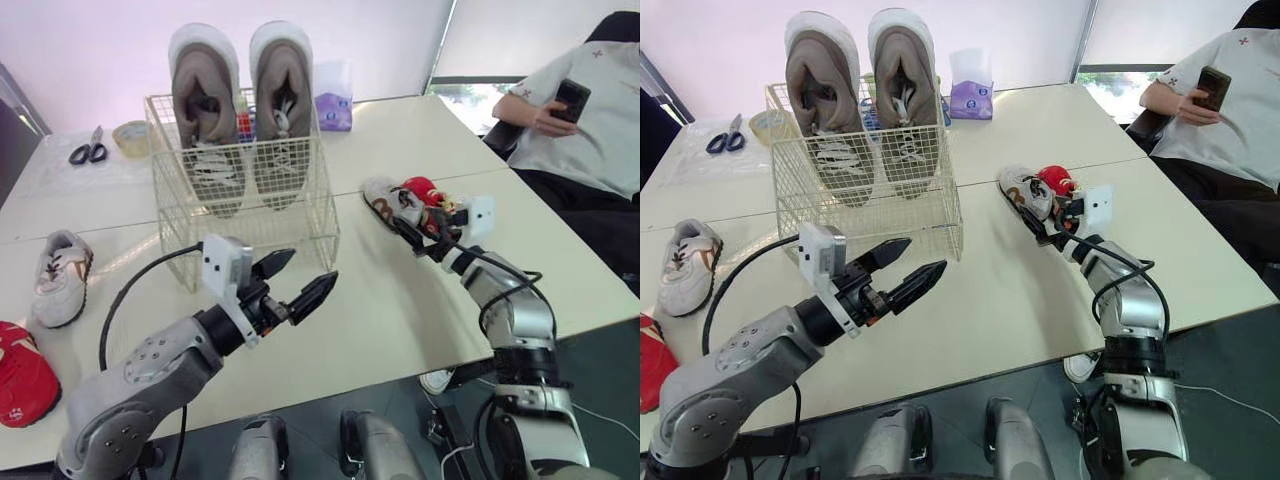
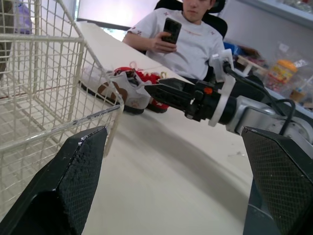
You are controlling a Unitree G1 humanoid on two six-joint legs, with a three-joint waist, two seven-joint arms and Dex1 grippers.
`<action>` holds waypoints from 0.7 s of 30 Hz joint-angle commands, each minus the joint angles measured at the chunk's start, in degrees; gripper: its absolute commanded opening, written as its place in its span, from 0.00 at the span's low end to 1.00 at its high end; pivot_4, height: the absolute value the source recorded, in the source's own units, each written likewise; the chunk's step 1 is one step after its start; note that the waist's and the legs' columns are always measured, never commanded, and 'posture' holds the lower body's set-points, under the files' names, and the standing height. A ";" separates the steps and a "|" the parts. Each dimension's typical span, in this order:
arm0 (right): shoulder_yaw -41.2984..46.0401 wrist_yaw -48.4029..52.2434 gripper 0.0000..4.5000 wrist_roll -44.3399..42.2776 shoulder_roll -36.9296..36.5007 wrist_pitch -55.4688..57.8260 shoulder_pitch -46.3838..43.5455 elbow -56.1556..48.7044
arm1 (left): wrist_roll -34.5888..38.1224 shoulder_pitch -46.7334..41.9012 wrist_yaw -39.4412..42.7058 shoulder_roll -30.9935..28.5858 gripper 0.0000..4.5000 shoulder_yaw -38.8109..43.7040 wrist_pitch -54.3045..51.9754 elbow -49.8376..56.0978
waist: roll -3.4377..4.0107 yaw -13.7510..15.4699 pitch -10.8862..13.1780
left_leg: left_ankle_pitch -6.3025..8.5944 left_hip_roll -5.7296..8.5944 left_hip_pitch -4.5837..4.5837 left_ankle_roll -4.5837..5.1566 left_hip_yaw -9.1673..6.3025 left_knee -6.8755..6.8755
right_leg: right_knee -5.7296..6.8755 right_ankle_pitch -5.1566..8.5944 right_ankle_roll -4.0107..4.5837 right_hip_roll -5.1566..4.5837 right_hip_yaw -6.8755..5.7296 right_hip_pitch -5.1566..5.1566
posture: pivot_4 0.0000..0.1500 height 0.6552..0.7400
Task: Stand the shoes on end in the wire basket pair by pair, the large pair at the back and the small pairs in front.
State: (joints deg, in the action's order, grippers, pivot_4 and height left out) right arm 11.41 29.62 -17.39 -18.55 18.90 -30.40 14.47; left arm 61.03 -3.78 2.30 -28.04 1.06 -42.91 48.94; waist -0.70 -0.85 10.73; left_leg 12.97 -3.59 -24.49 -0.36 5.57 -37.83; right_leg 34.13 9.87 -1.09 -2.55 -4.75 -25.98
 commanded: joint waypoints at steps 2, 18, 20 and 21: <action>-0.24 0.27 0.99 1.51 -0.02 -6.75 -5.44 9.92 | -1.14 0.66 0.16 -0.16 1.00 -0.20 1.19 2.78 | -0.01 0.05 -0.01 | -0.07 0.05 0.01 0.12 0.03 0.14 | 0.09 -0.04 -0.04 0.01 0.08 -0.11 | 1.00 1.00; -2.56 1.13 0.48 6.84 0.03 -17.87 -14.27 35.58 | -1.66 2.22 -1.51 -1.19 1.00 0.56 0.49 4.30 | -0.08 -0.10 -0.06 | -0.11 0.10 0.15 0.16 -0.05 0.25 | 0.15 -0.10 -0.13 0.04 0.10 -0.06 | 1.00 1.00; -3.24 0.67 0.25 7.83 -0.01 -18.31 -14.45 36.23 | -1.10 2.00 -1.35 -1.84 1.00 1.06 0.42 4.30 | -0.08 -0.13 -0.06 | -0.11 0.09 0.15 0.16 -0.04 0.25 | 0.15 -0.10 -0.13 0.03 0.11 -0.07 | 1.00 1.00; -3.56 0.64 0.14 8.24 -0.04 -18.70 -14.46 36.38 | -0.70 1.67 -1.27 -2.30 1.00 1.42 0.33 4.24 | -0.08 -0.10 -0.06 | -0.11 0.09 0.15 0.16 -0.05 0.25 | 0.17 -0.10 -0.13 0.04 0.11 -0.07 | 1.00 1.00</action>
State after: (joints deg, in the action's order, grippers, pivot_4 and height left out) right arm 8.76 30.48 -10.29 -18.77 0.06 -44.97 49.61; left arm 59.40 -1.67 0.93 -29.70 1.07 -43.16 50.82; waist -0.78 -0.95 10.67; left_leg 12.87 -3.50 -24.34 -0.20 5.50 -37.58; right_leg 34.31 9.77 -1.21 -2.51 -4.65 -26.05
